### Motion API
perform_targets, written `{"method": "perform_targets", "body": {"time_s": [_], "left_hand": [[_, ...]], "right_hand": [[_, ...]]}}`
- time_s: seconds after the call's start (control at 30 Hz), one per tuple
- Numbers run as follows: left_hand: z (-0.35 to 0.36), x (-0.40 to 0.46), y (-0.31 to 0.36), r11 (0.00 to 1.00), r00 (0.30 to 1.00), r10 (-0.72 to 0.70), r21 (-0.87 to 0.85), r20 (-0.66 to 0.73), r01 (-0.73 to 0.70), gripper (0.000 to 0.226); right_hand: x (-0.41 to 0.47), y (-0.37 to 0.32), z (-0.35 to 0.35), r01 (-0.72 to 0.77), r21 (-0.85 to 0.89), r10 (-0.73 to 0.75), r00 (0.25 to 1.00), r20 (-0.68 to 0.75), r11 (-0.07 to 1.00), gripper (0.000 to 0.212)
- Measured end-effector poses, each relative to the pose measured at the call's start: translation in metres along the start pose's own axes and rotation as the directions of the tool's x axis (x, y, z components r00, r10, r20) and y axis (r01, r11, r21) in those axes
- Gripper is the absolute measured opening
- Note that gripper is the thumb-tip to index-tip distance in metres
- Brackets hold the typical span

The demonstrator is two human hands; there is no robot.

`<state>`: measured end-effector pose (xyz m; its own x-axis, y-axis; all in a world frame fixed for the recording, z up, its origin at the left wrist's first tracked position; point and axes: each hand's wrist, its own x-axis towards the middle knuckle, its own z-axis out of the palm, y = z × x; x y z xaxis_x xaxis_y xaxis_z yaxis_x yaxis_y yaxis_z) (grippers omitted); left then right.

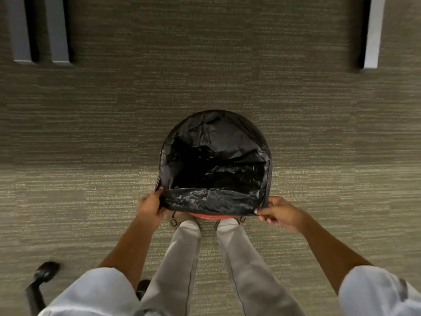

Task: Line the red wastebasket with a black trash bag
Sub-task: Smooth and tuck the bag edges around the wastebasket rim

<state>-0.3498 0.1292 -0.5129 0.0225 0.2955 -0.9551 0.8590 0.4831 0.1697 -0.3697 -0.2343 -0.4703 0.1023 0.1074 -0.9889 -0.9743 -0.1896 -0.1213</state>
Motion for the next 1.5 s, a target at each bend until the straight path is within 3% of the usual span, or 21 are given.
{"method": "perform_targets", "body": {"time_s": [0.17, 0.3, 0.37, 0.43, 0.6, 0.67, 0.77, 0.9, 1.0, 1.13, 1.23, 1.5], "left_hand": [[-0.005, -0.018, -0.009, 0.995, 0.939, -0.095, -0.007, 0.330, 0.103, 0.030], [-0.019, -0.019, -0.011, 0.987, 0.873, -0.161, 0.049, 0.460, 0.156, 0.029], [-0.015, -0.015, -0.016, 0.976, 0.892, -0.200, 0.157, 0.405, 0.148, 0.023], [-0.007, -0.012, -0.017, 0.968, 0.935, -0.152, 0.241, 0.322, 0.075, 0.025], [0.010, 0.000, -0.011, 0.968, 0.984, 0.017, 0.245, 0.176, -0.061, 0.025], [0.017, 0.000, -0.004, 0.962, 0.989, 0.067, 0.253, 0.133, -0.099, 0.024], [0.021, -0.005, 0.015, 0.963, 0.981, 0.190, 0.186, 0.039, -0.194, 0.024], [0.024, -0.018, 0.049, 0.959, 0.950, 0.283, -0.019, 0.135, -0.283, 0.012], [0.034, -0.024, 0.063, 0.914, 0.903, 0.353, 0.115, 0.245, -0.388, 0.018], [0.042, -0.022, 0.066, 0.903, 0.899, 0.376, 0.128, 0.227, -0.410, 0.016], [0.042, -0.018, 0.062, 0.939, 0.923, 0.322, 0.055, 0.212, -0.341, 0.019], [0.054, -0.008, 0.068, 0.967, 0.961, 0.243, 0.043, 0.129, -0.250, 0.021]], "right_hand": [[0.001, -0.001, 0.002, -0.091, -0.123, 0.103, 0.990, 0.093, 0.988, 0.010], [0.015, 0.001, 0.007, -0.142, -0.239, 0.131, 0.990, -0.060, 0.961, 0.009], [0.021, 0.000, 0.010, -0.118, -0.293, 0.082, 0.988, -0.131, 0.949, 0.008], [0.026, -0.002, 0.015, -0.094, -0.275, 0.033, 0.976, -0.217, 0.957, 0.004], [0.048, -0.003, 0.012, -0.083, -0.088, 0.035, 0.894, -0.447, 0.993, 0.010], [0.052, -0.008, 0.009, -0.022, 0.115, 0.072, 0.890, -0.450, 0.993, 0.014], [0.042, -0.027, 0.006, 0.116, 0.445, 0.082, 0.912, -0.401, 0.888, 0.027], [0.023, -0.045, -0.005, 0.215, 0.601, -0.012, 0.947, -0.322, 0.770, 0.026], [0.016, -0.051, -0.012, 0.301, 0.589, -0.134, 0.941, -0.310, 0.750, 0.029], [0.020, -0.060, -0.011, 0.346, 0.452, -0.162, 0.903, -0.398, 0.822, 0.032], [0.029, -0.065, -0.012, 0.303, 0.449, -0.087, 0.894, -0.440, 0.841, 0.034], [0.040, -0.082, -0.019, 0.083, 0.412, 0.049, 0.953, -0.298, 0.908, 0.018]]}}
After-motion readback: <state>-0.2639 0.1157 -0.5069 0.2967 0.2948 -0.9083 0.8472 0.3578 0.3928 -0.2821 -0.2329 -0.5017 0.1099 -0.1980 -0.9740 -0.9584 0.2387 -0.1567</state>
